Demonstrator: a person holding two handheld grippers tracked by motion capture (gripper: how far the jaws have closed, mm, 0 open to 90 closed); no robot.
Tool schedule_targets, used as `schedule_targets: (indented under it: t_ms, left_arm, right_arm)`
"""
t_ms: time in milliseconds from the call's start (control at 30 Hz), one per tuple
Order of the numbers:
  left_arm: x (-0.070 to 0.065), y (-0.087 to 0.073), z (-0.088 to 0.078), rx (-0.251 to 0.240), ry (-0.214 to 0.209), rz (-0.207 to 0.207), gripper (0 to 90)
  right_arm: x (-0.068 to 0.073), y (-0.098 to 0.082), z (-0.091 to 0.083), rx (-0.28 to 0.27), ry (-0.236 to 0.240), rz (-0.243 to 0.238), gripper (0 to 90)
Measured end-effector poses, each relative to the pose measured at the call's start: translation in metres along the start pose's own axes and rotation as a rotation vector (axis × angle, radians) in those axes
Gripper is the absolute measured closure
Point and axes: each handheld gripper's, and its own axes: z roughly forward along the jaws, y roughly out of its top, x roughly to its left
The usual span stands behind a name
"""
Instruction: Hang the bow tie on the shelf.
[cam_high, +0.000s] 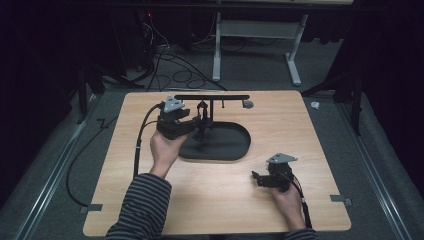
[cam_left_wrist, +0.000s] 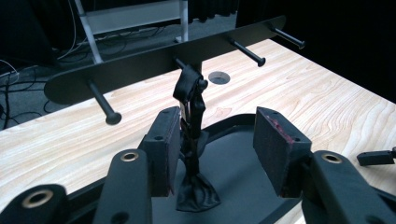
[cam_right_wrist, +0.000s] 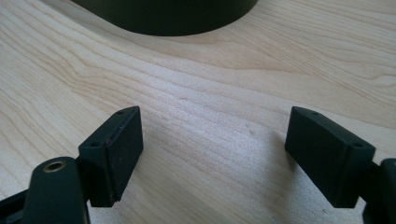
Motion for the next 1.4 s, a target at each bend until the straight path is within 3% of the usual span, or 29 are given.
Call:
schedule_targets:
  t_ms: [400,667,900,1400]
  left_arm:
    - [-0.003,-0.004,-0.009,0.02,-0.023,0.006,49.2]
    - [0.001,-0.013,-0.018,0.013,-0.03,-0.026,48.7]
    - [-0.001,-0.017,-0.025,0.005,-0.03,-0.022,47.2]
    - [0.002,-0.029,-0.039,-0.015,-0.025,-0.054,45.1]
  right_arm:
    - [0.0,0.0,0.0,0.0,0.001,-0.001,20.5]
    - [0.0,0.0,0.0,0.0,0.001,-0.001,20.5]
    - [0.0,0.0,0.0,0.0,0.0,0.0,20.5]
    - [0.0,0.0,0.0,0.0,0.0,-0.002,20.5]
